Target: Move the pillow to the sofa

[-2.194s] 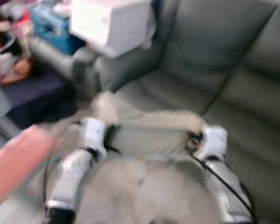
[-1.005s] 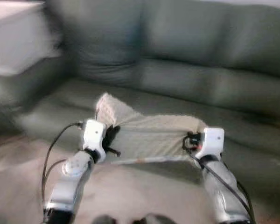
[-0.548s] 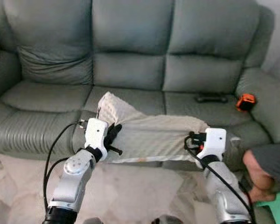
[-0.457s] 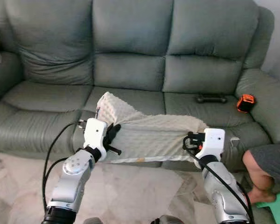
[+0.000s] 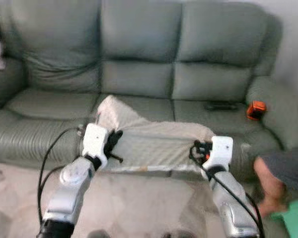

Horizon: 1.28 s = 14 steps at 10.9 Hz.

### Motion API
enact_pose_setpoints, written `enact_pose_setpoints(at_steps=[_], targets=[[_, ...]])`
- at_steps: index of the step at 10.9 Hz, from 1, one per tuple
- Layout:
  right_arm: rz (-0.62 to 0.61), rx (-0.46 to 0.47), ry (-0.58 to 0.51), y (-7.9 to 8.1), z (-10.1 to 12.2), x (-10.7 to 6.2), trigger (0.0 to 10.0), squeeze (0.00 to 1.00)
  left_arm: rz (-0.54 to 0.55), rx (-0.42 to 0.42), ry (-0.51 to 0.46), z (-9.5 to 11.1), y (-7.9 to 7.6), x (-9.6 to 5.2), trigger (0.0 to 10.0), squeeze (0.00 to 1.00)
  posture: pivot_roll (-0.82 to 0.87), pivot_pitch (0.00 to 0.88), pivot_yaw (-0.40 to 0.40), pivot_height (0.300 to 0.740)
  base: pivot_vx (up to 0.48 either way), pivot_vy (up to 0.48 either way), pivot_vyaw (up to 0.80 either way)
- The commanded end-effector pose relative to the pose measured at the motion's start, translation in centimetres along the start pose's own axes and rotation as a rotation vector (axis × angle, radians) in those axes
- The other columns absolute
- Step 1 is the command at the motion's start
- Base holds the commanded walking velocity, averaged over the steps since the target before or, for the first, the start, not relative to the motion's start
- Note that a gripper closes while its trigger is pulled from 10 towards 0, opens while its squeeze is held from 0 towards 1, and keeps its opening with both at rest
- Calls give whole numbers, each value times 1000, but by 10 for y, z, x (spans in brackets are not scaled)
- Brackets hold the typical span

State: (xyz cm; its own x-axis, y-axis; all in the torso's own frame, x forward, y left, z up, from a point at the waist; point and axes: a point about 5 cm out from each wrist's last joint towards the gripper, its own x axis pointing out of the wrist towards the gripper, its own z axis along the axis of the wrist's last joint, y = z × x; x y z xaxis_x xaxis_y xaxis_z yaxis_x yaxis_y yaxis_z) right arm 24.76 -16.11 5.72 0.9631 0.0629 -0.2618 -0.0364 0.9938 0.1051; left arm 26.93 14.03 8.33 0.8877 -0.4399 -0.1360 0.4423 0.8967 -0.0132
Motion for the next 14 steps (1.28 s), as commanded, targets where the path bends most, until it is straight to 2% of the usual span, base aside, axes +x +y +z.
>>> enact_pose_setpoints(at_steps=[1, 5, 9, 14], targets=[[-6, -3, -29, -2, 8, 3, 10000, 0, -7, 1, -20, 3, -2, 0, 10000, 0, -38, 11, -49, 740, 469, 0, 0], [-11, -5, -28, -3, 8, 1, 10000, 0, -12, -3, -21, 2, -3, 0, 10000, 0, -42, 14, -51, 740, 463, 0, 0], [-10, -7, -25, -3, 7, 1, 10000, 0, 2, -26, -4, -1, -3, 2, 10000, 0, -44, 16, -52, 740, 367, 306, 0], [-10, -8, -22, -2, 6, 2, 10000, 0, -4, -5, 7, -1, -3, 3, 10000, 0, -42, 14, -51, 740, 0, 452, 0]])
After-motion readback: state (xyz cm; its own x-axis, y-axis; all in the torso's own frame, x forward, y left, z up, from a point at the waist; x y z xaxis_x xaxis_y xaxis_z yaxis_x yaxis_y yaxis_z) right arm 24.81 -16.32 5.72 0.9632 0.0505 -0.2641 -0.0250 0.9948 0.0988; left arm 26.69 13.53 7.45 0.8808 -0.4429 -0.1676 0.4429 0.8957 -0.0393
